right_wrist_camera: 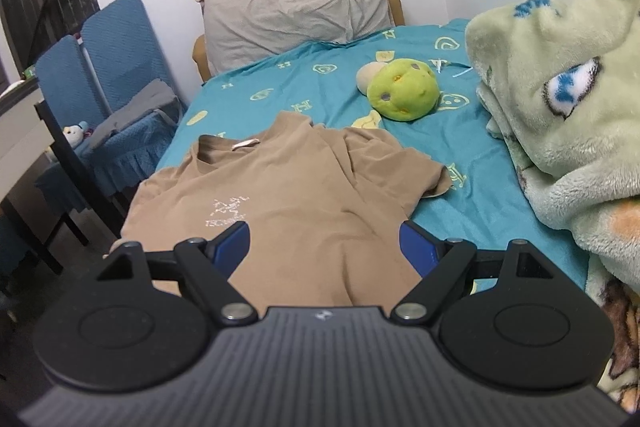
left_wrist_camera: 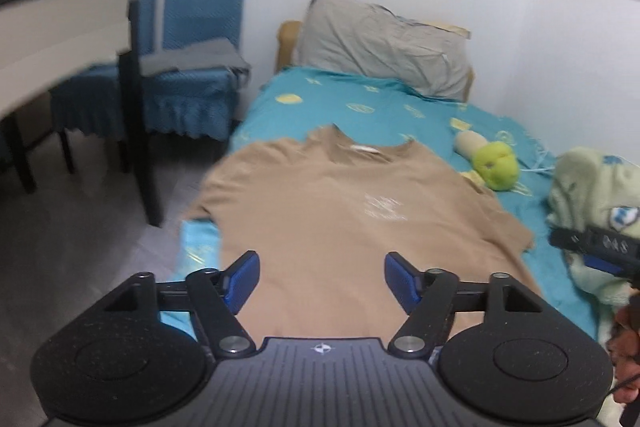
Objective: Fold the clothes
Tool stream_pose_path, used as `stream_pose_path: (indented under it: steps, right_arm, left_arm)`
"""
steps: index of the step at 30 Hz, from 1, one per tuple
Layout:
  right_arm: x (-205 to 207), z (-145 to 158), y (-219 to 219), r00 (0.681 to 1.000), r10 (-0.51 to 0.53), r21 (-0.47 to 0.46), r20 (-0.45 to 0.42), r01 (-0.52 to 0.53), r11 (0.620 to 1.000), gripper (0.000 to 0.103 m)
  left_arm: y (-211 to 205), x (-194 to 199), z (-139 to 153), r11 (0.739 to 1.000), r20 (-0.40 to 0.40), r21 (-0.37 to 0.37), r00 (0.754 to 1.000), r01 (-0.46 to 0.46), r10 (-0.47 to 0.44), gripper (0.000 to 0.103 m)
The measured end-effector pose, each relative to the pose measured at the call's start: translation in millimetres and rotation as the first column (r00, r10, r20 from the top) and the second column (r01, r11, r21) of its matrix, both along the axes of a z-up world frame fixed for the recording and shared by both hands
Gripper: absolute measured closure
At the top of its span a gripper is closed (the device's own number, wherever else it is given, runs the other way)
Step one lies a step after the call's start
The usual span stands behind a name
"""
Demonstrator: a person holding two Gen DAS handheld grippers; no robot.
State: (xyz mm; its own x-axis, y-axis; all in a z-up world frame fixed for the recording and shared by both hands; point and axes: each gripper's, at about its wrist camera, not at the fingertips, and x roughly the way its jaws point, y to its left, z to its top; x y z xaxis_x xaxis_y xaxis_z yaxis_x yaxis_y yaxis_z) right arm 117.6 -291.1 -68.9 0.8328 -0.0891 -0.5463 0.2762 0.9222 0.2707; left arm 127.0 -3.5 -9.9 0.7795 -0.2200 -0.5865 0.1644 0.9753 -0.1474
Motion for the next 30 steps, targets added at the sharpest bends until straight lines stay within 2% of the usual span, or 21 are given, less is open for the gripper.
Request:
stream_pose_path:
  steps: [2, 4, 8, 11, 14, 18, 19, 21, 23, 25, 28, 30]
  right_arm:
    - [1.2, -1.8, -0.6, 1.000, -0.006, -0.003, -0.005, 0.006, 1.000, 0.020]
    - [2.9, -3.5, -1.8, 1.000, -0.009, -0.005, -0.009, 0.008, 1.000, 0.019]
    - [8.1, -6.0, -8.4, 0.999, -0.038, 0.010, -0.012, 0.038, 0.999, 0.019]
    - [11.1, -12.3, -16.1, 0.998, -0.059, 0.045, -0.024, 0.060, 0.997, 0.019]
    - [11.6, -19.7, -26.2, 0.996, -0.080, 0.127, -0.038, 0.084, 0.988, 0.019]
    - [14.6, -29.3, -39.3, 0.996, -0.083, 0.243, -0.045, 0.091, 0.966, 0.019]
    - [16.2, -32.6, -45.0, 0.995, -0.086, 0.291, -0.045, 0.095, 0.952, 0.020]
    - [21.3, -41.0, -67.6, 0.993, -0.113, 0.425, -0.046, 0.121, 0.897, 0.019]
    - [32.1, -50.6, -93.5, 0.990, -0.132, 0.552, -0.049, 0.137, 0.823, 0.018]
    - [43.4, -60.7, -118.8, 0.988, -0.145, 0.665, -0.055, 0.145, 0.733, 0.017]
    - [64.1, -81.4, -150.4, 0.983, -0.159, 0.764, -0.092, 0.172, 0.622, 0.017]
    - [74.2, -89.2, -162.9, 0.975, -0.197, 0.764, -0.098, 0.201, 0.613, 0.018]
  left_arm:
    - [0.8, 1.3, -30.8, 1.000, -0.006, -0.002, 1.000, -0.003, 0.003, 0.021]
    - [7.4, 2.0, -54.4, 0.999, -0.027, 0.040, 1.000, 0.001, 0.000, 0.019]
    - [12.9, 7.0, -67.8, 0.999, -0.061, 0.043, 0.998, 0.000, 0.003, 0.000]
    - [16.5, 8.3, -72.4, 0.999, -0.065, 0.032, 0.998, -0.024, 0.026, 0.000]
    - [21.1, 7.9, -77.2, 0.999, -0.094, -0.006, 0.995, -0.044, 0.043, 0.000]
    - [23.6, 7.0, -82.1, 0.998, -0.113, -0.002, 0.991, -0.066, 0.066, 0.000]
    - [23.3, 6.7, -82.5, 0.998, -0.112, 0.004, 0.991, -0.069, 0.069, 0.000]
    - [22.8, 5.9, -83.4, 0.997, -0.111, 0.016, 0.991, -0.076, 0.077, 0.000]
    - [21.9, 4.6, -83.1, 0.997, -0.109, 0.015, 0.991, -0.082, 0.083, 0.000]
    - [21.3, 3.8, -82.8, 0.996, -0.105, 0.011, 0.991, -0.085, 0.086, 0.000]
    - [19.9, 5.9, -84.0, 0.997, -0.107, 0.012, 0.991, -0.081, 0.082, 0.000]
    - [19.2, 9.5, -85.8, 0.997, -0.118, 0.005, 0.990, -0.077, 0.077, 0.000]
